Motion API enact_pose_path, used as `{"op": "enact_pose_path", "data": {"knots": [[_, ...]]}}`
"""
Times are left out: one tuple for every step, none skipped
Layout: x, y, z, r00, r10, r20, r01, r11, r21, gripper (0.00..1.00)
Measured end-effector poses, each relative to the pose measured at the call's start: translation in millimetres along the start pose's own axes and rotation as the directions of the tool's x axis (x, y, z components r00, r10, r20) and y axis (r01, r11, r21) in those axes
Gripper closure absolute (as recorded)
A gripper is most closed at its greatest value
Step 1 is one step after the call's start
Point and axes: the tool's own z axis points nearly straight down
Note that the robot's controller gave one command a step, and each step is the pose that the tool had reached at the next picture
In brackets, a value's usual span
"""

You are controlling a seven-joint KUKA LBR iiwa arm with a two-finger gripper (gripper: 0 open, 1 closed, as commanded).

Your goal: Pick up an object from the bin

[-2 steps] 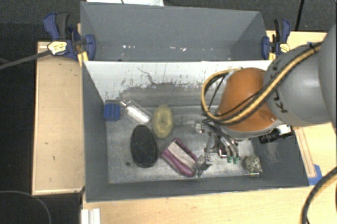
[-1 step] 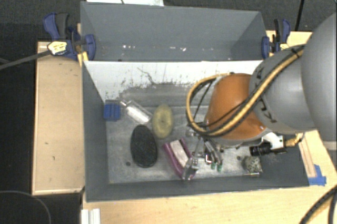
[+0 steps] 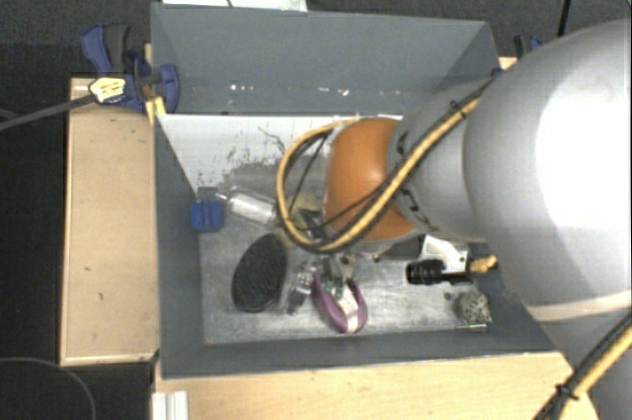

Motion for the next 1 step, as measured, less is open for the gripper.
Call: {"op": "enact_pose_path", "data": {"knots": [[41.5, 80.1, 12.0, 0.98, -0.201, 0.002, 0.201, 0.98, -0.001, 0.0]]}}
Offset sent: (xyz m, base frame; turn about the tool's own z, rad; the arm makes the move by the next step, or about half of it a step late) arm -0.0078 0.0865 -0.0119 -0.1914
